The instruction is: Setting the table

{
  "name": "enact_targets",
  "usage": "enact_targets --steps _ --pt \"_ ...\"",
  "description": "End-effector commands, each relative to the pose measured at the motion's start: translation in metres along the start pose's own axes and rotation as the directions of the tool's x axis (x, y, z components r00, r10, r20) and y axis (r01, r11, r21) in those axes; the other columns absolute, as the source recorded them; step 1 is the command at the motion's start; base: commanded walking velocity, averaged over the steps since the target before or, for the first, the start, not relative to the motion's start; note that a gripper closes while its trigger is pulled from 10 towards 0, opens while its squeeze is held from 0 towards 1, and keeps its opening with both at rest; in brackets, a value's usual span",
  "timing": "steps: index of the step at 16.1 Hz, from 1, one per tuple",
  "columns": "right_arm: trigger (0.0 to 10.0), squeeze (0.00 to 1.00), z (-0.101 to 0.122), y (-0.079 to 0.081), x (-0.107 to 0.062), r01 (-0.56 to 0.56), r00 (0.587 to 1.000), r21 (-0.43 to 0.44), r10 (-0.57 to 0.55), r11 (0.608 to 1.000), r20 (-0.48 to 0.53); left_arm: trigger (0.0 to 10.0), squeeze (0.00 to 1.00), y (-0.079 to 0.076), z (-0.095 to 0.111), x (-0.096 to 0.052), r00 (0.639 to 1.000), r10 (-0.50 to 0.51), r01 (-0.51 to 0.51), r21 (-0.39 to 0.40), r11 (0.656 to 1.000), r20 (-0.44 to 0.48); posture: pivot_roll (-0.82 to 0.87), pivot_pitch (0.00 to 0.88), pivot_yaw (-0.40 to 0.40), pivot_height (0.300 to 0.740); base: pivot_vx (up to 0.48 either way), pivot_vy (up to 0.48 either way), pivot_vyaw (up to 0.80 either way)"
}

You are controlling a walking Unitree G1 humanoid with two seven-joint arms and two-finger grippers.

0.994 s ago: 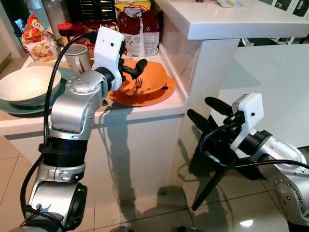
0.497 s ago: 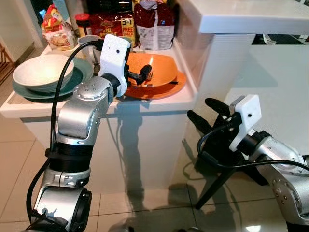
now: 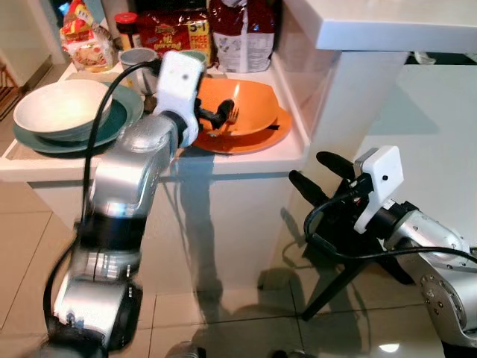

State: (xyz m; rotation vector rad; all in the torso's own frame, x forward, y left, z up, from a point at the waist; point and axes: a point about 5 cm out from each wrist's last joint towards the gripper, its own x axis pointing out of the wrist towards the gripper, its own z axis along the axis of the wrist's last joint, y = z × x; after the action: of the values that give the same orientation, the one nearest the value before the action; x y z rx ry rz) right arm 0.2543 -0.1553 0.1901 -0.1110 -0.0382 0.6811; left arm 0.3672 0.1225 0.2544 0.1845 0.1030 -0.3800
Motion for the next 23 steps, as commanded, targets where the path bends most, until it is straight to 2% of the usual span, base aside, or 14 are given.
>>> enact_targets --steps 1,2,3,4,6,8,9,11,13,14,18,23 --pt "10.0 0.00 0.004 0.000 0.001 -0.021 1.000 -0.005 0.021 1.000 -0.006 10.0 0.00 0.003 0.007 0.009 0.997 -0.036 0.038 0.021 0.999 -0.071 -0.02 0.025 -0.014 0.740 0.000 0.000 0.00" --pt "10.0 0.00 0.005 0.000 0.001 -0.023 1.000 -0.001 0.023 1.000 -0.008 10.0 0.00 0.003 0.009 0.011 0.995 -0.045 0.047 0.021 0.999 -0.086 -0.02 0.025 -0.014 0.740 0.000 0.000 0.00" --pt "10.0 0.00 0.005 0.000 0.000 -0.030 0.999 0.008 0.030 1.000 -0.017 10.0 0.00 0.005 0.019 0.019 0.983 -0.095 0.095 -0.009 0.995 -0.156 -0.02 0.026 -0.012 0.740 0.000 0.000 0.00" --pt "10.0 0.00 0.005 0.000 -0.001 -0.032 0.999 0.013 0.032 0.999 -0.021 10.0 0.00 0.005 0.025 0.022 0.977 -0.117 0.115 -0.020 0.993 -0.180 -0.02 0.028 -0.010 0.740 0.000 0.000 0.00" --pt "10.0 0.00 0.005 0.001 -0.004 -0.047 0.998 0.036 0.048 0.998 -0.035 10.0 0.00 0.002 0.038 0.030 0.942 -0.219 0.207 -0.073 0.976 -0.253 -0.02 0.031 -0.007 0.740 0.000 0.000 0.00" --pt "10.0 0.00 0.004 0.003 -0.004 -0.053 0.997 0.044 0.055 0.998 -0.046 10.0 0.00 -0.001 0.035 0.034 0.920 -0.245 0.237 -0.063 0.970 -0.306 -0.02 0.034 -0.006 0.740 0.000 0.000 0.00" --pt "10.0 0.00 0.003 0.005 -0.005 -0.066 0.996 0.049 0.069 0.997 -0.061 10.0 0.00 -0.005 0.024 0.039 0.889 -0.256 0.266 -0.027 0.964 -0.378 -0.03 0.037 -0.005 0.740 0.000 0.000 0.00" --pt "10.0 0.00 0.003 0.005 -0.006 -0.071 0.995 0.057 0.075 0.996 -0.072 10.0 0.00 -0.014 0.024 0.040 0.847 -0.337 0.337 -0.075 0.938 -0.410 -0.03 0.040 -0.006 0.740 0.000 0.000 0.00" --pt "10.0 0.00 0.003 0.007 -0.007 -0.085 0.992 0.058 0.090 0.995 -0.084 10.0 0.00 -0.015 0.023 0.043 0.839 -0.306 0.350 0.015 0.937 -0.450 -0.03 0.042 -0.004 0.740 0.000 0.000 0.00" --pt "10.0 0.00 0.003 0.008 -0.007 -0.091 0.992 0.059 0.096 0.994 -0.086 10.0 0.00 -0.013 0.024 0.044 0.841 -0.297 0.346 0.028 0.938 -0.452 -0.03 0.042 -0.004 0.740 0.000 0.000 0.00" --pt "10.0 0.00 0.004 0.008 -0.007 -0.092 0.991 0.060 0.097 0.994 -0.091 10.0 0.00 -0.011 0.028 0.046 0.845 -0.282 0.342 0.052 0.938 -0.454 -0.03 0.044 -0.002 0.740 0.000 0.000 0.00" --pt "10.0 0.00 0.003 0.009 -0.008 -0.091 0.991 0.064 0.097 0.994 -0.096 10.0 0.00 -0.008 0.024 0.047 0.847 -0.254 0.317 0.060 0.946 -0.468 -0.03 0.040 0.002 0.740 0.000 0.000 0.00"
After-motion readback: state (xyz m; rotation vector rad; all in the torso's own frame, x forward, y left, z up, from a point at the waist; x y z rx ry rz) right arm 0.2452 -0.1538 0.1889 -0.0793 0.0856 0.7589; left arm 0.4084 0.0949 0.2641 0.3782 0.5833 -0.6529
